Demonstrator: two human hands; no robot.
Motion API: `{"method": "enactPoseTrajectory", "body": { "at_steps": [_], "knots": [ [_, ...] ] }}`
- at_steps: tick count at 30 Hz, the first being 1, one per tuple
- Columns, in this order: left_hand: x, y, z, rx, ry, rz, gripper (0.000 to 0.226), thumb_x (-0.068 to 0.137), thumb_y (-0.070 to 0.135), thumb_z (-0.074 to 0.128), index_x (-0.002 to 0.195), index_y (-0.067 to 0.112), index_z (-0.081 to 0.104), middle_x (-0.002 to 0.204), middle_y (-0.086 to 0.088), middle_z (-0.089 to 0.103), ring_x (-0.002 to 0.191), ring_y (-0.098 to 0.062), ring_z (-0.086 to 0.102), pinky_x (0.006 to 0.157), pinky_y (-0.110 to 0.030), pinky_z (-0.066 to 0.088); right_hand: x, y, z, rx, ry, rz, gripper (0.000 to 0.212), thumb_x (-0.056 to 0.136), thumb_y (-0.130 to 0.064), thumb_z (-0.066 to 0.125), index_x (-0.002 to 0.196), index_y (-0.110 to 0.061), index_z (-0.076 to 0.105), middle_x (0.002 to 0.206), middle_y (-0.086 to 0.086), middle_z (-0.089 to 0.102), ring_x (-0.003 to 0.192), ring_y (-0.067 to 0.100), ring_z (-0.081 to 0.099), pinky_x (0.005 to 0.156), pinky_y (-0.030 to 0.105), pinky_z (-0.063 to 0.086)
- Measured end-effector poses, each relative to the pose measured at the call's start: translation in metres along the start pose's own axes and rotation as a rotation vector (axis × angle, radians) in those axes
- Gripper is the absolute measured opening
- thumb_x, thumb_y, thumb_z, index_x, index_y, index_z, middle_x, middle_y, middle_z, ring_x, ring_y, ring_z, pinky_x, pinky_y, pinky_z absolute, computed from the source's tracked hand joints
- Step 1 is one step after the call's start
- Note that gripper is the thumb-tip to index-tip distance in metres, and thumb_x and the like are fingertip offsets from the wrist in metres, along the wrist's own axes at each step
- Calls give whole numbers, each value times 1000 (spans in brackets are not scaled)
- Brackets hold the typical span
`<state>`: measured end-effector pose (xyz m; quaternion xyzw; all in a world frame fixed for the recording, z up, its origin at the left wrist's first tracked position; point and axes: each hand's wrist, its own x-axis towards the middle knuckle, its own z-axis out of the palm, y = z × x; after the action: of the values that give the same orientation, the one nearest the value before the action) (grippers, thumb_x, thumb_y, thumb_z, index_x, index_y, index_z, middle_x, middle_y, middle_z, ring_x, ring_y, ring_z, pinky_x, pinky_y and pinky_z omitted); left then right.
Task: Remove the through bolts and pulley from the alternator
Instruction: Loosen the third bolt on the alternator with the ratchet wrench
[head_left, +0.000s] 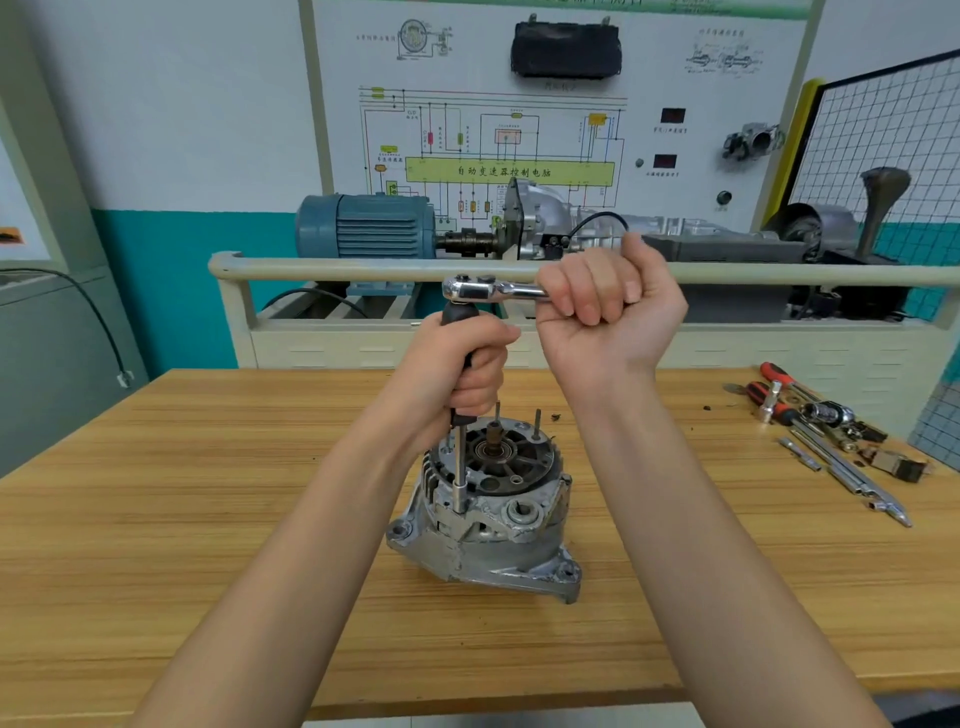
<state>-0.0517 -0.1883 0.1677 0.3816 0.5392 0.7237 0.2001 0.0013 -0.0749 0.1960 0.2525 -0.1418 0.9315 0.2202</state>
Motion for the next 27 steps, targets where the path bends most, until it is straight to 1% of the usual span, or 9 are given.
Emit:
{"method": "enactPoseTrajectory", "body": {
  "at_steps": [4, 8, 10, 12, 16, 19, 21, 23, 27],
  "knots": [
    [0, -5, 9, 49, 255, 63, 50, 89, 3, 49, 45, 19, 32, 36, 6, 23, 30, -9, 15, 37, -14, 15, -23, 15, 10, -321, -199, -262, 54, 92, -8, 34, 39, -18, 36, 35, -5, 28, 36, 11, 20, 44, 26, 23],
    [0, -8, 12, 71, 371, 118, 48, 86, 0, 51, 47, 19, 32, 37, 6, 24, 32, -10, 15, 37, -14, 16, -31, 25, 13, -412, -288, -388, 49, 87, -7, 35, 39, -18, 33, 36, -4, 30, 35, 11, 22, 46, 28, 23],
    [-3, -8, 9, 68, 343, 129, 47, 85, 1, 54, 47, 19, 32, 38, 5, 24, 32, -10, 16, 37, -13, 17, -30, 22, 12, -381, -299, -334, 51, 88, -8, 35, 38, -19, 34, 35, -5, 30, 35, 11, 21, 45, 26, 24],
    [-6, -5, 4, 54, 239, 130, 42, 78, 5, 59, 49, 18, 33, 38, 5, 25, 31, -10, 18, 37, -15, 19, -22, 14, 11, -297, -260, -204, 53, 89, -9, 38, 38, -18, 36, 34, -6, 29, 35, 11, 20, 43, 24, 26],
    [-8, 3, -6, 60, 28, 94, 34, 73, 10, 62, 48, 18, 41, 39, 1, 33, 32, -13, 25, 40, -19, 25, 5, 3, 3, -9, -77, 102, 49, 84, -14, 41, 36, -16, 34, 32, -4, 25, 29, 10, 23, 38, 22, 23],
    [-4, 5, -3, 28, -23, 74, 34, 74, 9, 62, 48, 17, 42, 39, 2, 34, 31, -12, 27, 40, -20, 24, 22, 2, -5, 162, 30, 223, 50, 86, -15, 41, 36, -15, 31, 30, -2, 24, 32, 10, 13, 36, 22, 20],
    [-2, 3, -1, -29, -15, 52, 37, 76, 7, 60, 46, 17, 41, 36, 4, 31, 28, -9, 24, 37, -18, 20, 27, 3, -10, 184, 64, 225, 49, 85, -14, 41, 37, -15, 30, 30, -3, 23, 31, 10, 13, 34, 22, 21],
    [0, 2, 0, -51, 18, 33, 45, 84, 5, 58, 46, 18, 38, 35, 6, 28, 27, -6, 20, 35, -15, 17, 27, 3, -10, 166, 74, 189, 48, 84, -13, 42, 37, -16, 30, 30, -3, 23, 26, 11, 20, 35, 22, 21],
    [-1, 1, 3, 9, 168, 67, 52, 91, 4, 51, 45, 20, 35, 37, 6, 25, 29, -8, 16, 36, -14, 17, 11, 7, 1, 58, 43, 39, 48, 82, -12, 42, 36, -17, 33, 32, -5, 23, 28, 10, 21, 38, 20, 18]
  ]
}}
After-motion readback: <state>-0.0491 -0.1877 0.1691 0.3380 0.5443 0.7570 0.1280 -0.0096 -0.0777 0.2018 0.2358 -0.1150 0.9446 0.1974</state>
